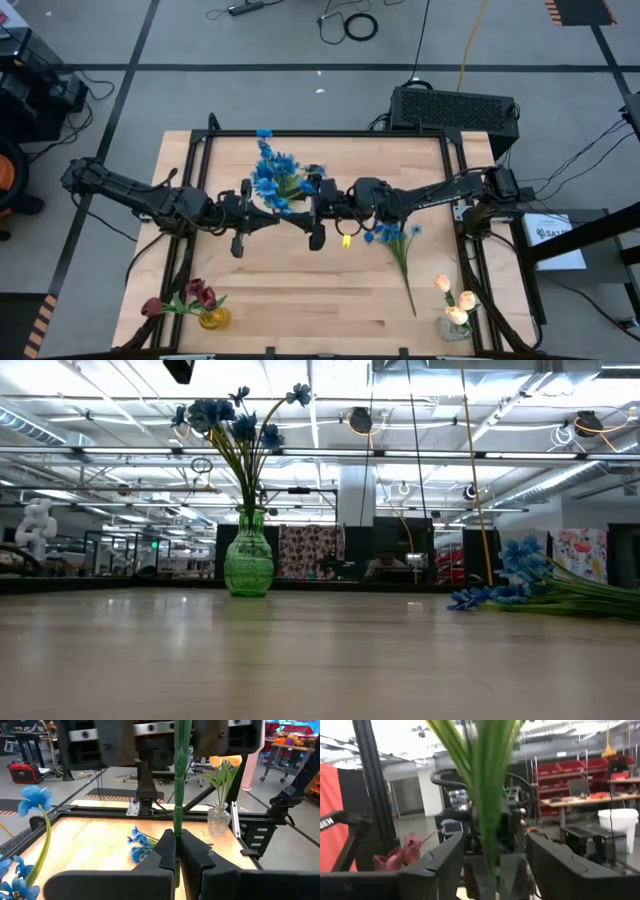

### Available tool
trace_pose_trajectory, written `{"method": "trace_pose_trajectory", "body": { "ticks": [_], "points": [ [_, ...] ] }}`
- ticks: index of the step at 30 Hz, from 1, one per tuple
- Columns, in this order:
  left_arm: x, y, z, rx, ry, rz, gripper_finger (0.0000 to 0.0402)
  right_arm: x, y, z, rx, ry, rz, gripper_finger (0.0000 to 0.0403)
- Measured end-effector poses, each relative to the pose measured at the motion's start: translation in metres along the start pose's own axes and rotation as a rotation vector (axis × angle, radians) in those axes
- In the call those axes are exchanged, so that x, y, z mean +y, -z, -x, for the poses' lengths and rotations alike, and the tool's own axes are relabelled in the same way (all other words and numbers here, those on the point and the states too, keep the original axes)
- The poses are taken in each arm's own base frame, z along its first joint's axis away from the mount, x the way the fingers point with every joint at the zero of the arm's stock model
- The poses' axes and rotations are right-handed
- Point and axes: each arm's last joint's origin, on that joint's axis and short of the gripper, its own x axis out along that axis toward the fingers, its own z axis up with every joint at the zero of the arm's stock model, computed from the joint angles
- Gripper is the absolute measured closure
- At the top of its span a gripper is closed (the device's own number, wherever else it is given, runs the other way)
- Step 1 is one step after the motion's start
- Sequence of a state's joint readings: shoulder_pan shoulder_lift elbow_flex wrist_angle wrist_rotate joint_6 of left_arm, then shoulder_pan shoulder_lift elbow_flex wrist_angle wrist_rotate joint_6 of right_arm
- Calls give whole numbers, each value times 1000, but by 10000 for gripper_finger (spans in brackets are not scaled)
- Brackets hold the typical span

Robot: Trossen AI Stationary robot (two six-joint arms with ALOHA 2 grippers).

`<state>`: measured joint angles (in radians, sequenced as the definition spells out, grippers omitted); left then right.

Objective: Sort flowers into vase by color
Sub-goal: Put the top blue flowers into the green vase

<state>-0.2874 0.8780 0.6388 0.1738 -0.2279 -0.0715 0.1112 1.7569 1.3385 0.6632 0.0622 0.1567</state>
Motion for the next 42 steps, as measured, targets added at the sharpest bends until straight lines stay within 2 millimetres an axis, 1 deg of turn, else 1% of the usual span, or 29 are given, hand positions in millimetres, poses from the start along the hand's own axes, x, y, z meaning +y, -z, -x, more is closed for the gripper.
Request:
{"method": "trace_pose_trajectory", "body": {
  "ticks": [5,8,11,19,22,25,32,36,38,42],
  "points": [
    [-1,1,0,15,29,-2,393,-2,-2,-1,14,-8,24,176],
    [-1,3,0,34,32,-6,393,-1,-2,-1,16,-25,36,172],
    [-1,4,-1,43,30,-7,393,0,-3,-1,16,-62,38,175],
    [1,10,-9,68,14,-11,393,0,-3,-1,11,-62,39,198],
    [3,10,-10,67,4,-10,393,0,-3,-1,10,-58,39,217],
    [3,10,-10,68,2,-10,393,0,-3,-1,10,-57,42,245],
    [3,10,-10,68,3,-10,392,-4,-4,-2,8,-45,46,336],
    [3,10,-10,70,0,-11,377,-6,-4,-2,8,-42,51,388],
    [3,10,-10,70,-1,-12,368,-6,-4,-2,8,-40,58,394],
    [3,9,-8,70,2,-11,347,-6,-4,-2,7,-28,73,391]
  ]
}}
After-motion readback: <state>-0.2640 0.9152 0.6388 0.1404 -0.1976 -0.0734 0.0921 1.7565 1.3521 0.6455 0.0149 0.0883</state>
